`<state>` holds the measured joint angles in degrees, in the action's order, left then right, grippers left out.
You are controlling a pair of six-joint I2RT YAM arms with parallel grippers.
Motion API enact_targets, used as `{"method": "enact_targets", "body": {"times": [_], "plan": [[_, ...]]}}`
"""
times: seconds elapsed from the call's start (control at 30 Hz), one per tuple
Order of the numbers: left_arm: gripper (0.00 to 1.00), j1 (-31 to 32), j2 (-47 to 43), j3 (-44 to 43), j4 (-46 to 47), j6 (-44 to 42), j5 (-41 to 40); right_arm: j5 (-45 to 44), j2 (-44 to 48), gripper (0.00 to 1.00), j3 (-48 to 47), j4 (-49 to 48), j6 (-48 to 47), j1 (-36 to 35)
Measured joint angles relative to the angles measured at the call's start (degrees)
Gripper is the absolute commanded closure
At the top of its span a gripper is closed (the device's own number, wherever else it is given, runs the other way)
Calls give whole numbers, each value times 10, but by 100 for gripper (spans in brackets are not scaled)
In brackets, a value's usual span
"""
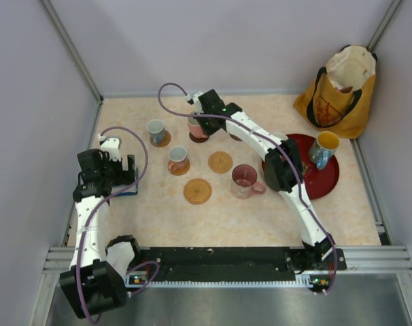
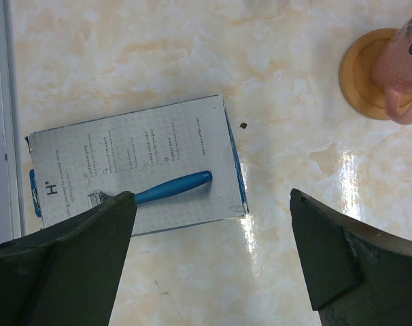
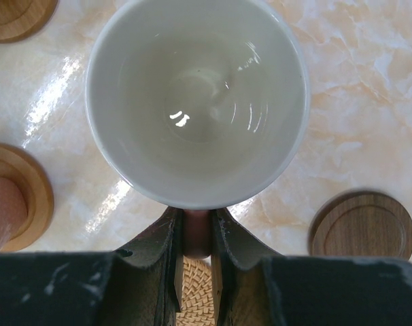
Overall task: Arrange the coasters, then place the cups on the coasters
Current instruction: Place the cup on the coaster.
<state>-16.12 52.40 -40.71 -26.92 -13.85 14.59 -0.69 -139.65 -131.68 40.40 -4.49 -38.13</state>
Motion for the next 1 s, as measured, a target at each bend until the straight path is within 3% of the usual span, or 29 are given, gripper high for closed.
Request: {"method": "enact_targets", "body": {"times": [0.8,1.0], "plan": [[1,-4,0,0,0,0,8,-3,23,100,42,-23,0,0],[2,-5,0,0,0,0,9,-3,26,81,47,-24,-1,0]]}}
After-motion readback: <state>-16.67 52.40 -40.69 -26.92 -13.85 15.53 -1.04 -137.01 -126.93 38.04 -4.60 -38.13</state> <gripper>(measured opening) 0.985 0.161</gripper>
